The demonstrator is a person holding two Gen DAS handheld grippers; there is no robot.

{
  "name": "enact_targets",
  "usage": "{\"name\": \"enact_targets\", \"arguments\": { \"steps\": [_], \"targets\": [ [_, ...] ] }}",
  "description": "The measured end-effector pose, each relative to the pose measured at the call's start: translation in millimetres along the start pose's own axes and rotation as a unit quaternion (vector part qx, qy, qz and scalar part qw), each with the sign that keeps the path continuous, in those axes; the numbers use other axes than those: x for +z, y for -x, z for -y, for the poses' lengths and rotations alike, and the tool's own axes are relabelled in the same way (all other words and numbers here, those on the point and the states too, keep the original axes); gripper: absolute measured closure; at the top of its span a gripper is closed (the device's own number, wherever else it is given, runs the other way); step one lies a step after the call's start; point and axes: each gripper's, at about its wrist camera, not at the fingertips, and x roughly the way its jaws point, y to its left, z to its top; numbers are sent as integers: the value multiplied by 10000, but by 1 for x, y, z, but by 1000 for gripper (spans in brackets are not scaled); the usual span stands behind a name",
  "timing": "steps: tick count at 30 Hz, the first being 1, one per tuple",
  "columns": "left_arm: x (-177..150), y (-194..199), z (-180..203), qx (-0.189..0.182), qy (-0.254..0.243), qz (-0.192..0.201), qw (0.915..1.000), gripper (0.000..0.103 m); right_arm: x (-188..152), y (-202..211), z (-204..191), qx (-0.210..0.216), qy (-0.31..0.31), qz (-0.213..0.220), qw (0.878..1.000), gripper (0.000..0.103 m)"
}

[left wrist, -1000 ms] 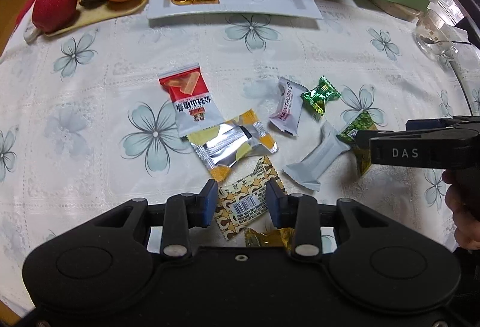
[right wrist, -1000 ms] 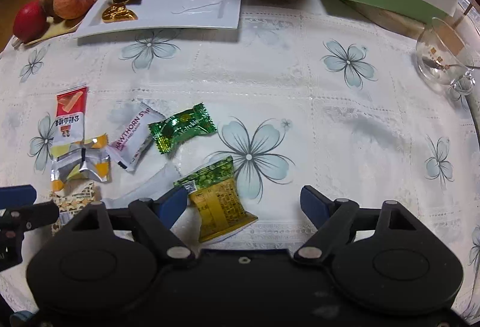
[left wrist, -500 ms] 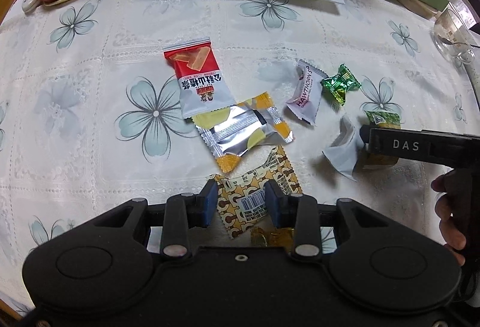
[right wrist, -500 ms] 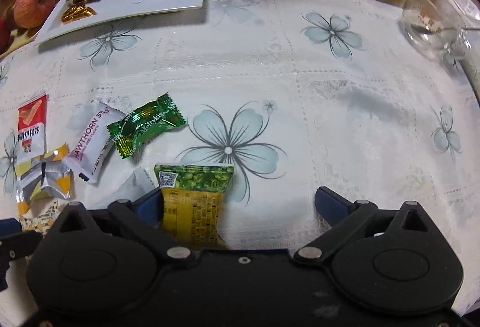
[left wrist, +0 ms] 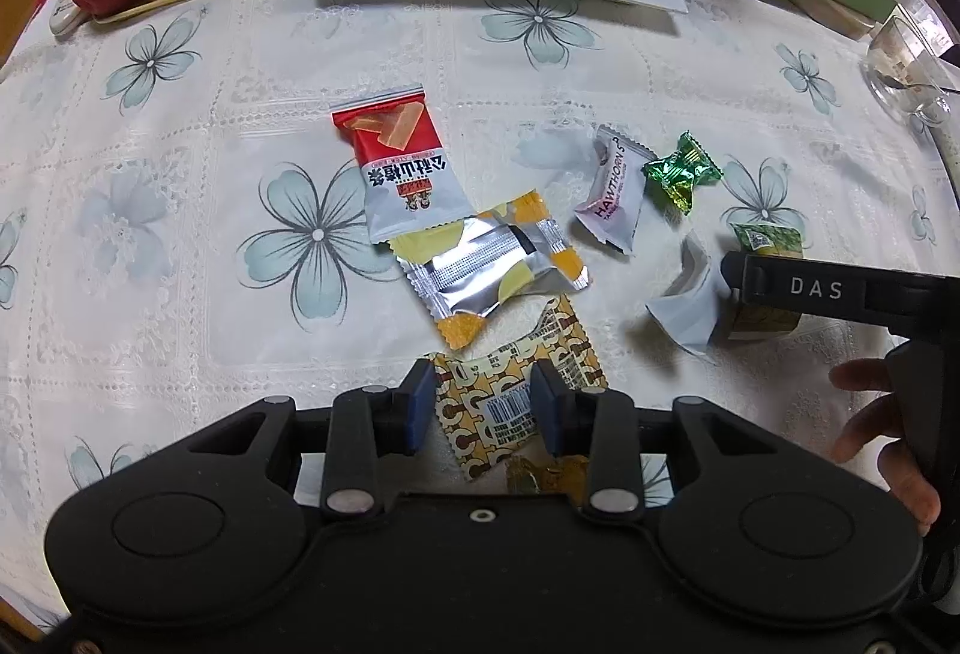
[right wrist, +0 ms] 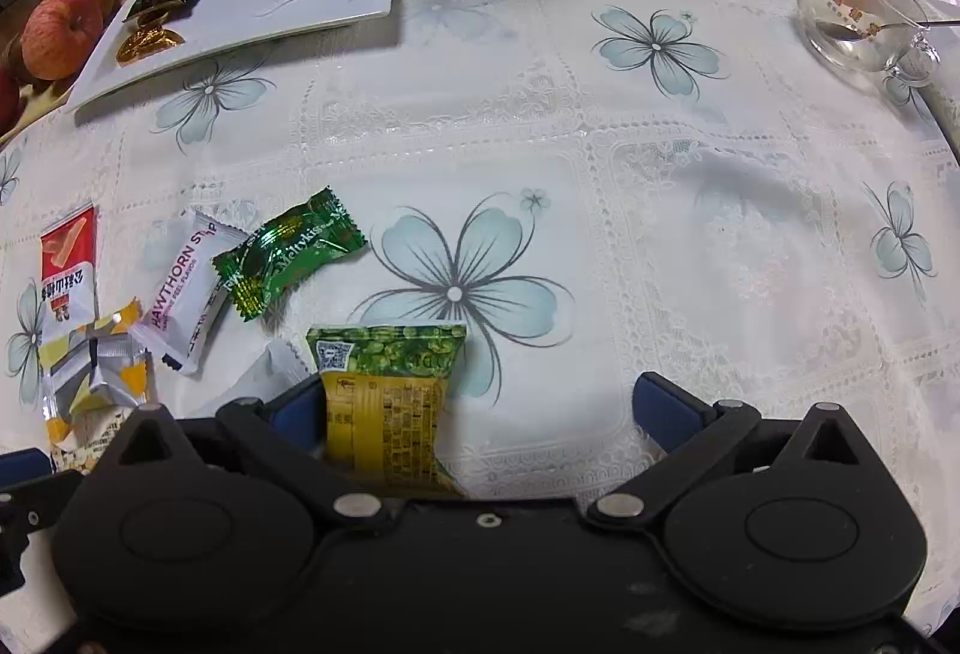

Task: Organize snacks
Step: 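Grasp the yellow-green packet with the right tool while the left tool grasps the brown barcode packet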

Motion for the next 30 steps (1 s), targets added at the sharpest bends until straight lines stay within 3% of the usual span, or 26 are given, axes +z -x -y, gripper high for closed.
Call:
{"name": "enact_targets", "arguments": {
  "steps": [7,12,13,15,16,18,24,30],
  "targets": [
    [-1,9,-1,-13,-55,133,9999,58,5,-2,1,-8,-77,-116,9999,0],
    [-4,11,0,37,-190,171,9997,58,-1,0,-1,-44,-245,39,9997,0],
    [-4,11,0,46,-220,187,9996,58,-3,3,-2,-69,-291,77,9995,3],
    [-4,14,0,48,-245,234,9994,58,-5,11,-9,-40,-166,136,9998,33],
    [-4,15,-1,13,-271,251,9993,58,-5,14,-13,2,-69,143,9999,41],
    [-3,16,-1,-73,-346,262,9990,58,-6,19,-21,94,101,106,9998,68],
    [-4,13,8,-204,-725,256,9968,58,-7,27,-23,391,85,-161,9991,71],
    [-5,13,26,267,-1318,634,9889,58,-7,40,-19,660,27,-283,9974,71]
  ]
}}
